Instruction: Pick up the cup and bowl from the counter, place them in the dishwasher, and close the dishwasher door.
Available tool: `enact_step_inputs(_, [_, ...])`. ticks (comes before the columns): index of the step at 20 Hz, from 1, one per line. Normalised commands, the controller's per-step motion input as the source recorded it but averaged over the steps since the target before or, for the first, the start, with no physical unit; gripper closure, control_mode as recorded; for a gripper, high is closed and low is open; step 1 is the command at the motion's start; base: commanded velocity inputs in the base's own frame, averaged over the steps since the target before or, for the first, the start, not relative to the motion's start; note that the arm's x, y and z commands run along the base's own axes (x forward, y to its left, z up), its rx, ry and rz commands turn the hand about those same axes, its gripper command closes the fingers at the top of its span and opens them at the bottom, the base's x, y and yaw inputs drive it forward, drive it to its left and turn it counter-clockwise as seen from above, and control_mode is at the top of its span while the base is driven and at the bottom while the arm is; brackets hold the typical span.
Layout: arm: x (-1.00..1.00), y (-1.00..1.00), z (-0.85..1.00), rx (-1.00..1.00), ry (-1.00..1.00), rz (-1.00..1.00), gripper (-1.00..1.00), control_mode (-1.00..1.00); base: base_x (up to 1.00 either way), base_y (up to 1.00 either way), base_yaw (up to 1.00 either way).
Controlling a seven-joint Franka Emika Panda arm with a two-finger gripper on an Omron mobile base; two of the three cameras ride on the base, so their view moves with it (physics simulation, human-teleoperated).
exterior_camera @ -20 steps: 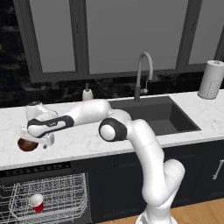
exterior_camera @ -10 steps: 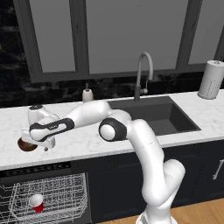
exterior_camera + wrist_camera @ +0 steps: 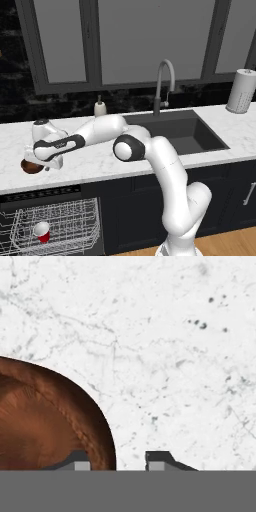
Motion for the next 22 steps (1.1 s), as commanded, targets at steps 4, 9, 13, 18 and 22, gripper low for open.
enact_step_inputs(4, [0.0,0.0,0.0,0.0,0.0,0.0,1.0,-1.0,0.0,0.0,0.0])
enact_step_inputs(9, [-0.49,-0.19,0.12,0.03,-0.01,-0.02,1.0,-1.0,0.0,0.0,0.0])
enact_step_inputs(13, [-0.92,-0.27,0.47,0.07,-0.09,0.0,1.0,-1.0,0.0,0.0,0.0])
enact_step_inputs(18, [-0.96,-0.38,0.42,0.1,-0.12,0.0,1.0,-1.0,0.0,0.0,0.0])
enact_step_inputs(22, [-1.0,-0.54,0.04,0.15,-0.15,0.0,1.0,-1.0,0.0,0.0,0.0])
